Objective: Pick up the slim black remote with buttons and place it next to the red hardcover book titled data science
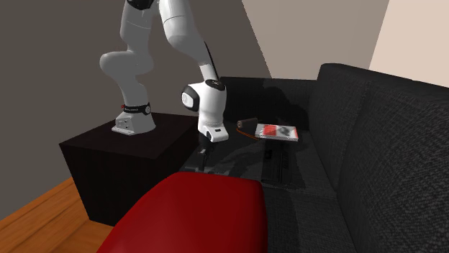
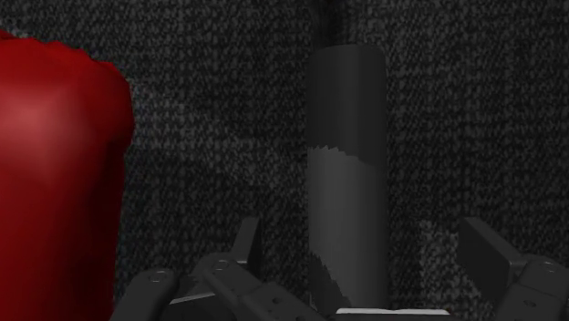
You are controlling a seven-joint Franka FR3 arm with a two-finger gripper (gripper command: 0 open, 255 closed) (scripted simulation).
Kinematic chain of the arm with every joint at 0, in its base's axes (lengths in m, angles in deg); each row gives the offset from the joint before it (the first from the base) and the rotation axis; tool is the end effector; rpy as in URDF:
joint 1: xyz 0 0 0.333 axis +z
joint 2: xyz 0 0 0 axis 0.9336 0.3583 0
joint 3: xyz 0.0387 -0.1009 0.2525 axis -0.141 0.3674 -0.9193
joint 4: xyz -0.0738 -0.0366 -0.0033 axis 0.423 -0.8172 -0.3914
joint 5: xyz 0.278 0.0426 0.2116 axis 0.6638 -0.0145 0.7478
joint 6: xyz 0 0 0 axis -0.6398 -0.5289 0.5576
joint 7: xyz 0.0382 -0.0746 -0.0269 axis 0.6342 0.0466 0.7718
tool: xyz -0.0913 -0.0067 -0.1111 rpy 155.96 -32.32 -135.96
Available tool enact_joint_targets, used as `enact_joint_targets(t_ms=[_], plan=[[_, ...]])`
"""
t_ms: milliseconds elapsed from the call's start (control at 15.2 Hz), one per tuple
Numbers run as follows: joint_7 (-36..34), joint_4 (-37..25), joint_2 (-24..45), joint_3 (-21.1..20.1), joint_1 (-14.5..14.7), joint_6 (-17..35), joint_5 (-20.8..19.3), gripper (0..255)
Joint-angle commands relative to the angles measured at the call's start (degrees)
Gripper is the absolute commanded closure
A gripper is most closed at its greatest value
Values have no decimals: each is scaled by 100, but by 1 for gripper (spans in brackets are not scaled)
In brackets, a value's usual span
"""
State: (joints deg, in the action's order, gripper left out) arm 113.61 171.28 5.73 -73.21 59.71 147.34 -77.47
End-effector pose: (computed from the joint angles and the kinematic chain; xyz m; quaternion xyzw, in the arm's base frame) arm 0.4187 -0.1694 0.0806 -0.9963 0.0020 0.0829 0.0211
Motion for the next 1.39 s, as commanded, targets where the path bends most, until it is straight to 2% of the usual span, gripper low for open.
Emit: enact_joint_targets(t_ms=[0, 198, 726, 792, 1320], plan=[[40, -23, 150, -46, -40, 128, 50, 0], [83, -53, 343, -110, -90, 293, 110, 0], [83, -53, 342, -110, -90, 291, 109, 0], [83, -53, 342, -110, -90, 291, 109, 255], [-26, 31, 285, -131, 15, 316, 119, 255]])
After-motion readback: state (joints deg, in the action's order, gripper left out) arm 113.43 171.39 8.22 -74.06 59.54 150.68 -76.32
